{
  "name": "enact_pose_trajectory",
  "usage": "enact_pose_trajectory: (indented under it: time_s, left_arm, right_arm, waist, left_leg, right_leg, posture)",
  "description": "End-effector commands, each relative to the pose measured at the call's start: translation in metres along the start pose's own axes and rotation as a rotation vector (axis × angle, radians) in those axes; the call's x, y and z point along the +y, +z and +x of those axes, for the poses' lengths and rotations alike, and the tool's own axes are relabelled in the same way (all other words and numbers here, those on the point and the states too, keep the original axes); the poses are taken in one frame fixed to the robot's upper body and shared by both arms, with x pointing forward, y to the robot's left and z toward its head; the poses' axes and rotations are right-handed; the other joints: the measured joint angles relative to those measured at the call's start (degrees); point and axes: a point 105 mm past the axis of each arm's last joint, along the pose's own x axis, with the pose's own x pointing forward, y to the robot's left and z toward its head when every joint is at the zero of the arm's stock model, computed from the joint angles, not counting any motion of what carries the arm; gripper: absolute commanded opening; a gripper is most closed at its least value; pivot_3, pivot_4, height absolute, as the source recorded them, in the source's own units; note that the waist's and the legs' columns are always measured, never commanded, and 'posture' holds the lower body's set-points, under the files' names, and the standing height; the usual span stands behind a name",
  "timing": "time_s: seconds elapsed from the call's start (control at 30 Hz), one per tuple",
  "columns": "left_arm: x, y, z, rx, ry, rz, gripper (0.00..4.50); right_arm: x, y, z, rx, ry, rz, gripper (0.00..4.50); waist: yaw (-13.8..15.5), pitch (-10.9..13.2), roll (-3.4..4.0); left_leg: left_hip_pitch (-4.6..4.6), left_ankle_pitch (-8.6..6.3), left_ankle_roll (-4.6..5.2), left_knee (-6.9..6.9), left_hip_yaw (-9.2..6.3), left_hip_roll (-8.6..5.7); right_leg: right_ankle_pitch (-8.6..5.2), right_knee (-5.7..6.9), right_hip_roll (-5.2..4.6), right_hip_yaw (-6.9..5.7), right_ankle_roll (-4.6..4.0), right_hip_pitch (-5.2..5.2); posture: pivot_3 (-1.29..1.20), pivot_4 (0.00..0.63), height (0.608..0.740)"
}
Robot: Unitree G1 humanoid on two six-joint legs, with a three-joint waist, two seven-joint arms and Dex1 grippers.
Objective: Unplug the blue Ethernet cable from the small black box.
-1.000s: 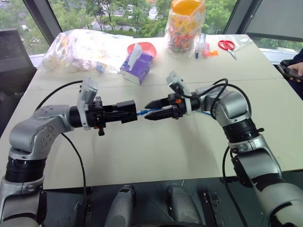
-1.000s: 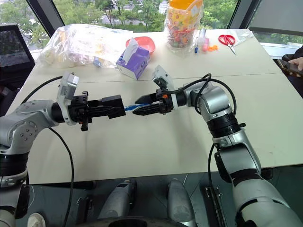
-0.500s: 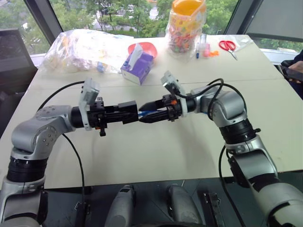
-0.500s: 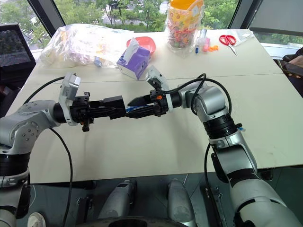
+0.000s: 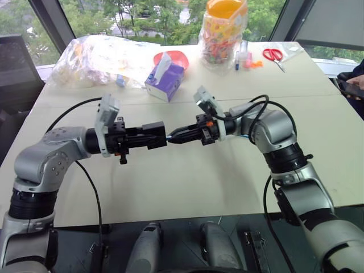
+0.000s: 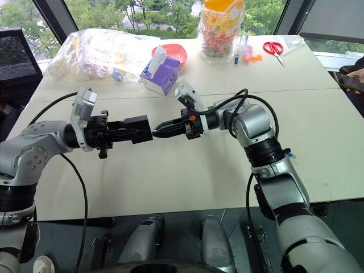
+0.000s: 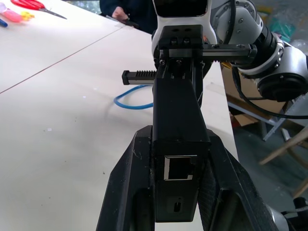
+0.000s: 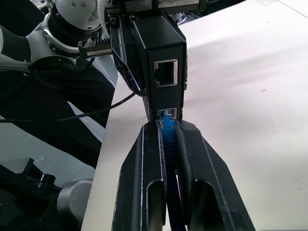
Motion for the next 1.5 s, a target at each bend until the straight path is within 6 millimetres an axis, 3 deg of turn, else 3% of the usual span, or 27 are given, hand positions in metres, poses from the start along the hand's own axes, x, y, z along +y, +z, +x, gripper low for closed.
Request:
enact_pose_trajectory:
  time_s: [0.03,0.13,0.43,0.63,0.77,0.83,0.93,1.07,1.13,1.27,1.5]
  left_arm:
    - [-0.005,0.013,-0.001,-0.019,-0.008,0.066,0.51]
    - [-0.007,0.012,-0.004,-0.009,-0.010,0.061,0.51]
    - [-0.009,0.004,-0.014,0.017,0.011,0.045,0.51]
    - [0.010,-0.014,0.001,0.047,0.103,0.131,0.51]
    - [0.026,-0.025,0.020,0.015,0.182,0.174,0.51]
    - [0.033,-0.029,0.031,-0.010,0.213,0.178,0.51]
    - [0.043,-0.032,0.043,-0.030,0.250,0.185,0.51]
    - [0.057,-0.027,0.062,-0.081,0.284,0.178,0.51]
    - [0.065,-0.026,0.069,-0.090,0.306,0.177,0.51]
    - [0.085,-0.045,0.090,-0.049,0.383,0.183,0.51]
    - [0.096,-0.075,0.104,-0.032,0.407,0.110,0.51]
  right_arm:
    - [-0.005,-0.001,-0.004,0.033,-0.037,-0.045,0.02]
    - [-0.021,-0.008,-0.019,0.049,-0.124,-0.047,0.02]
    - [-0.070,-0.011,-0.093,0.024,-0.492,-0.048,0.02]
    - [-0.127,-0.008,-0.120,0.046,-0.968,-0.166,0.02]
    - [-0.145,-0.007,-0.125,0.043,-1.129,-0.148,0.02]
    - [-0.148,-0.007,-0.126,0.053,-1.168,-0.153,0.87]
    - [-0.150,-0.006,-0.130,0.049,-1.200,-0.150,2.22]
    - [-0.145,-0.001,-0.133,-0.023,-1.152,-0.114,4.39]
    - [-0.140,0.002,-0.135,-0.065,-1.119,-0.101,4.46]
    - [-0.107,0.001,-0.137,-0.171,-0.970,-0.051,4.46]
    - [-0.072,-0.029,-0.137,-0.163,-0.987,0.023,4.46]
  waist:
    - [0.00,0.00,0.00]
    - [-0.01,0.00,0.00]
    - [0.14,0.01,-0.01]
    - [-0.68,0.00,0.01]
    - [-0.43,0.01,0.01]
    - [-0.02,0.01,0.01]
    - [0.22,0.01,0.01]
    - [0.08,0.01,0.01]
    - [-0.07,0.01,0.01]
    - [0.34,0.00,0.02]
    - [0.00,-0.01,0.03]
  left_leg:
    - [0.00,0.00,0.00,0.00,0.00,0.00]
    - [0.00,0.00,0.00,0.00,0.00,0.00]
    - [-0.04,0.00,0.00,0.05,0.03,-0.06]
    - [0.05,0.00,0.00,0.00,0.05,-0.01]
    - [0.02,0.01,0.00,0.00,0.04,-0.02]
    - [-0.01,0.01,0.00,0.00,0.05,-0.04]
    - [-0.04,0.01,0.00,0.00,0.03,-0.06]
    - [-0.02,0.02,0.01,0.04,0.03,-0.07]
    - [-0.02,0.02,0.01,0.05,0.03,-0.07]
    - [0.00,0.02,0.02,0.06,-0.04,-0.08]
    - [0.01,0.00,0.05,0.10,-0.03,-0.10]
  right_leg:
    - [0.00,0.00,0.00,0.00,0.00,0.00]
    - [0.00,0.00,0.00,0.00,0.00,0.00]
    - [-0.09,-0.08,-0.05,0.01,-0.17,0.03]
    - [0.00,0.00,-0.02,0.02,-0.03,0.02]
    - [0.01,-0.02,-0.02,0.03,-0.02,0.04]
    - [0.02,-0.04,-0.03,0.04,0.00,0.02]
    - [0.03,-0.03,-0.03,0.03,0.02,0.01]
    - [0.04,-0.02,-0.03,0.03,0.04,0.04]
    - [0.10,0.01,-0.02,0.03,0.15,0.04]
    - [0.13,0.01,-0.03,-0.03,0.22,0.11]
    - [0.16,0.02,-0.05,-0.02,0.28,0.10]
  posture:
    - [0.00,0.150,0.726]
    - [0.00,0.150,0.726]
    - [0.00,0.150,0.726]
    - [0.00,0.150,0.726]
    - [0.00,0.150,0.726]
    - [0.00,0.150,0.726]
    - [0.00,0.150,0.726]
    - [0.00,0.150,0.726]
    - [0.00,0.150,0.726]
    - [0.00,0.150,0.726]
    - [0.00,0.150,0.726]
